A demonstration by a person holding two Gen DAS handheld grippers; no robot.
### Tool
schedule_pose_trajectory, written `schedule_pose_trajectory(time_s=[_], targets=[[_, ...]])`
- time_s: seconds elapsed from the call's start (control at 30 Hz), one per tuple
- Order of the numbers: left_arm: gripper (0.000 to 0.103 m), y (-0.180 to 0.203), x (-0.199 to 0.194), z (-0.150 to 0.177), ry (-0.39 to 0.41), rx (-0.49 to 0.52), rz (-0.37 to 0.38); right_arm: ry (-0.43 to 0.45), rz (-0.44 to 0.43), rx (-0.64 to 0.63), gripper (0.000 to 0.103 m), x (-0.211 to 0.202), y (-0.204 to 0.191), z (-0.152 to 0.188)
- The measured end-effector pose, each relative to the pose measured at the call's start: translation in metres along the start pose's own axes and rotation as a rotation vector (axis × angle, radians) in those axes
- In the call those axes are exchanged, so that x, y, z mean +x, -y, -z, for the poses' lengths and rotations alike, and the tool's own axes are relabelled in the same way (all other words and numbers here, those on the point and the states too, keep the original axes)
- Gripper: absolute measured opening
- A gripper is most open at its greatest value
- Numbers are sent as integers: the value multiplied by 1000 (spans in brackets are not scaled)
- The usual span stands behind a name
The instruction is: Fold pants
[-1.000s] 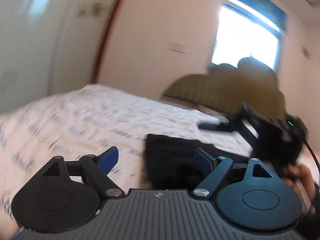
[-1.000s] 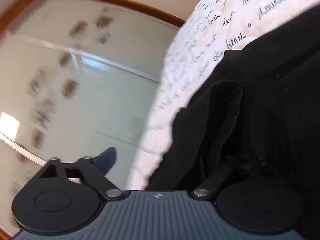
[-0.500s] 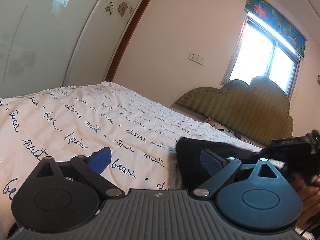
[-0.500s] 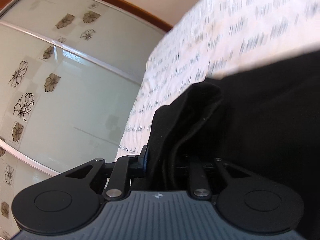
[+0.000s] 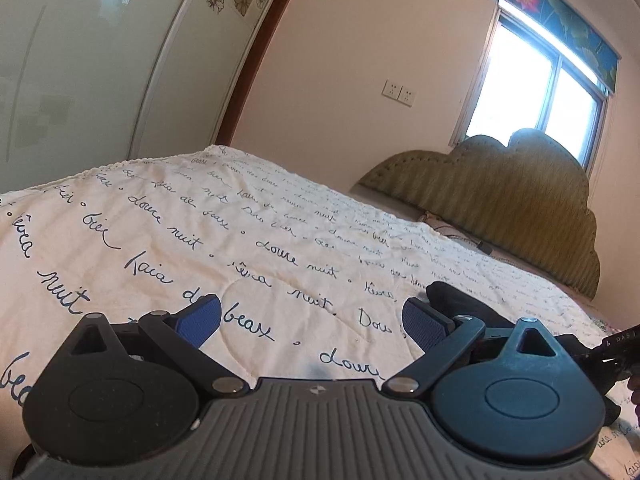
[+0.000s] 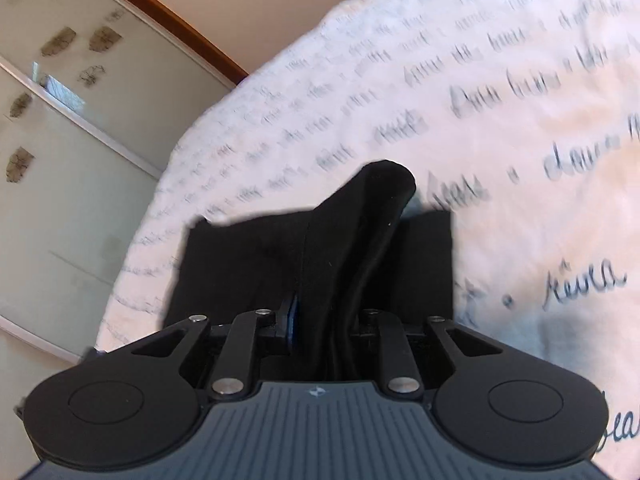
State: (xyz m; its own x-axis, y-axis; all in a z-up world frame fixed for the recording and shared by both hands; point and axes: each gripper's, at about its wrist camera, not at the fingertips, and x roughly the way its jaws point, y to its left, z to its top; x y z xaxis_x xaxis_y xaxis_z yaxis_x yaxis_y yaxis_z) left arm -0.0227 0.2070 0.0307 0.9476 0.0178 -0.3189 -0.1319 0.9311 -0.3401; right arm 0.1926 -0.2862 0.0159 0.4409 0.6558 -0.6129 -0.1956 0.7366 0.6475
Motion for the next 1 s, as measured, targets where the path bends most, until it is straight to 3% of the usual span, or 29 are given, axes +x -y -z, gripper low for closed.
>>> schedule_pose_trajectory(time_s=[0.2, 0.27, 0.33, 0.4, 0.5, 0.63, 0.77, 0.9, 1.0], targets=[[99, 3, 7, 1, -38, 17, -47, 82, -79, -21, 19, -13, -1, 5], [97, 9, 7, -1, -41, 33, -93, 70, -68, 0, 19, -2, 6, 6], [97, 23, 3, -4, -24, 62, -117, 89, -126, 44, 18, 7, 20, 9], [97, 42, 2, -7, -31, 77, -101, 113, -169, 68, 17, 6, 29, 15], [98, 87, 11, -9, -54, 152, -57, 135, -117, -5, 17, 7, 16, 18], [98, 154, 37, 2, -78, 277, 44, 145, -109, -21, 17, 7, 13, 19], [95, 208, 70, 22, -140, 438, 58, 150, -115, -21, 17, 5, 16, 22], [95, 228, 97, 47, -205, 546, 32, 150, -119, -19, 17, 4, 19, 23], [99, 217, 115, 62, -281, 522, 26, 150, -122, -17, 17, 4, 19, 22]])
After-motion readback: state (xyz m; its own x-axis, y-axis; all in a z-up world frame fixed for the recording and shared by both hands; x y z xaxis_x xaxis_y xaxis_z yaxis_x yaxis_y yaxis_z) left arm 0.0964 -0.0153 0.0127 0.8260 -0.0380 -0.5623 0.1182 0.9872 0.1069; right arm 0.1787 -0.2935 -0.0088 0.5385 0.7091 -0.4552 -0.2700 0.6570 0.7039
